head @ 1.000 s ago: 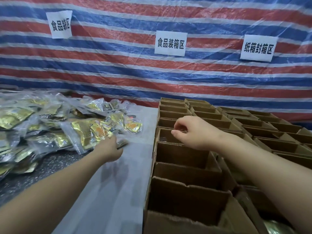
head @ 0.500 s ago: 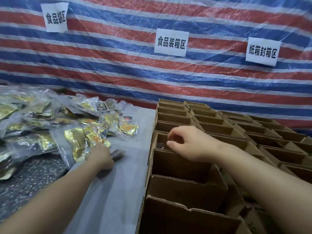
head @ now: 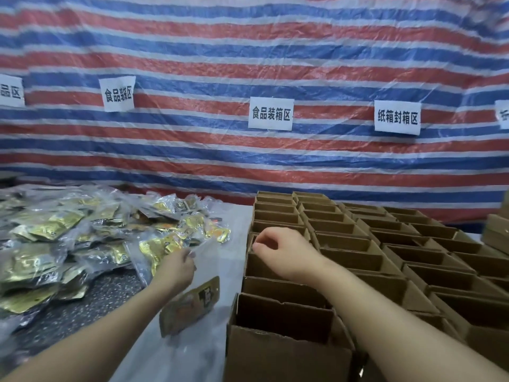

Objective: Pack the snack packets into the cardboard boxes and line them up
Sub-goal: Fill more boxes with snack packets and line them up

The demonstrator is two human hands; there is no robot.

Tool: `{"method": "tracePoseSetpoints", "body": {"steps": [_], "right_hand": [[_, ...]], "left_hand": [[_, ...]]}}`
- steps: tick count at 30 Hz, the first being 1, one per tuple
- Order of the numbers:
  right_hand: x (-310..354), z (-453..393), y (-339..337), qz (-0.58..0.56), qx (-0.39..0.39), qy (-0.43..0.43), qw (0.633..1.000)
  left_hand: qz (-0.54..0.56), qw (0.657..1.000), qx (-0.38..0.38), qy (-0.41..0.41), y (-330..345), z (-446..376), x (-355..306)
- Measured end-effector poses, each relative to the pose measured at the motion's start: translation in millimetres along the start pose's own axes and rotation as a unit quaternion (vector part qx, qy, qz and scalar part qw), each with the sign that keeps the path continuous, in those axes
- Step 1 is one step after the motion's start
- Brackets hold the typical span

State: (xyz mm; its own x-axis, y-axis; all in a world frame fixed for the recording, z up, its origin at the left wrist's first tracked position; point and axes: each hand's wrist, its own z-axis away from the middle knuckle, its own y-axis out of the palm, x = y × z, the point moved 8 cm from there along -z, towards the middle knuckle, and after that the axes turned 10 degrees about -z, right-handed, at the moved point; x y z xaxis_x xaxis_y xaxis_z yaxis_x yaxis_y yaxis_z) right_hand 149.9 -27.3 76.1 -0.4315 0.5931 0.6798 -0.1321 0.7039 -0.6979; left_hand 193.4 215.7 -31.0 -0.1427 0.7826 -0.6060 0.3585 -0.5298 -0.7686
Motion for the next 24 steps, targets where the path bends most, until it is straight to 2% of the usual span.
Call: {"method": "tracePoseSetpoints", "body": {"steps": [4,6,8,11,14,15,18,20,22,24], "right_hand": [[5,16,19,-0.067,0.0,0.03,0.997],[6,20,26,-0.134,-0.01,0.083,0.987],[7,23,32,-0.238,-0.015,0.167,0.957],[18,23,36,-0.44,0.008,0.215,0.872],[31,24,22,-0.629,0.018,0.143,0.764],[36,26,16,-0.677,0.029,0.098,0.729],[41,38,-2,-0.765,0.042,0.019,0.643],[40,45,-16,-0.774,0.03,-0.007,0.632],[33,51,-28,-0.75,-0.001,-0.005,0.661],[21,55,-33,-0.708,-0.027,0.028,0.705]], "left_hand": [[0.129,0.991,-0.027,-0.013,-45,24,-35],[0.184,0.981,-0.057,0.01,-76,36,-69],[0.244,0.966,-0.075,0.047,-105,50,-109],[0.368,0.924,-0.049,0.091,-126,70,-164],[0.435,0.896,-0.004,0.088,-123,82,-197],[0.433,0.897,0.002,0.088,-119,87,-205],[0.342,0.931,-0.057,0.115,-112,97,-214],[0.273,0.95,-0.045,0.144,-95,101,-218],[0.194,0.968,0.001,0.161,-71,102,-223],[0.185,0.969,0.023,0.162,-54,105,-222]]}}
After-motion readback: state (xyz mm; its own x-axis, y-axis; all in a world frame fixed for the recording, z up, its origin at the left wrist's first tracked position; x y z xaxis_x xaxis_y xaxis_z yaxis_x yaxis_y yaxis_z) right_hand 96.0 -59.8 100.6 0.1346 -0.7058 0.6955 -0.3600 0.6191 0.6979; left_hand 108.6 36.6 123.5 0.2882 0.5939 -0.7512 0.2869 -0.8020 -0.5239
